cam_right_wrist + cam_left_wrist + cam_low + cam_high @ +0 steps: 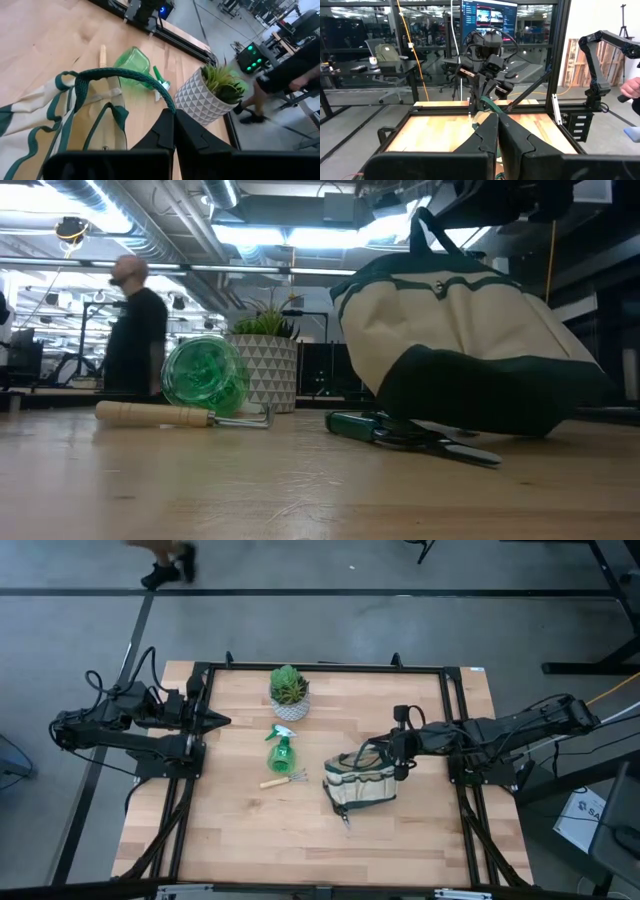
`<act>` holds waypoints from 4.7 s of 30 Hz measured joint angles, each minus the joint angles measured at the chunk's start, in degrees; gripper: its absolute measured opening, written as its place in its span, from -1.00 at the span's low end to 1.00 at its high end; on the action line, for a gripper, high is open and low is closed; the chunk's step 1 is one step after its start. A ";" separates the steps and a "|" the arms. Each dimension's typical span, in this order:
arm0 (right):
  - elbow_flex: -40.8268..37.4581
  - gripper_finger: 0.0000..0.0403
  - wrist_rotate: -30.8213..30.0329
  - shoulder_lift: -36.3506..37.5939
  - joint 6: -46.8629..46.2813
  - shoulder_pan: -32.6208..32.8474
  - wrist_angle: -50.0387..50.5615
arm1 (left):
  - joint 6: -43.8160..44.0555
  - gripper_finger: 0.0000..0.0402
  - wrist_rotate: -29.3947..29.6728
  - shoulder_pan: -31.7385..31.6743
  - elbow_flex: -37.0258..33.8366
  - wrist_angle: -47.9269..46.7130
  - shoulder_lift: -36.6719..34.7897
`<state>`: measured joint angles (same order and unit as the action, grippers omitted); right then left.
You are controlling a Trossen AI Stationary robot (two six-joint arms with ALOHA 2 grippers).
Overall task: Pick & Place Garden tools in Gardening bag
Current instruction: Prepare the white gardening bag
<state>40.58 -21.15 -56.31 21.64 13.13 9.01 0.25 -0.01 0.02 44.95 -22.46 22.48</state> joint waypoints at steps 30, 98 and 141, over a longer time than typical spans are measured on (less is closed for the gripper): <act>-0.07 -0.99 2.39 -3.11 -6.00 0.20 1.53 | 4.38 -0.97 6.99 -0.01 -2.64 20.37 19.44; 1.22 -0.54 17.34 -7.32 -23.38 14.10 -10.67 | -2.48 -0.50 -14.40 8.70 22.34 26.10 75.30; 7.08 -0.28 27.51 -1.67 -52.93 11.52 30.77 | -2.51 -0.49 -7.08 12.64 22.32 28.22 75.28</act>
<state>47.66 6.36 -57.98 -31.29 24.64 39.79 -2.26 -7.09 12.66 67.26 5.77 97.76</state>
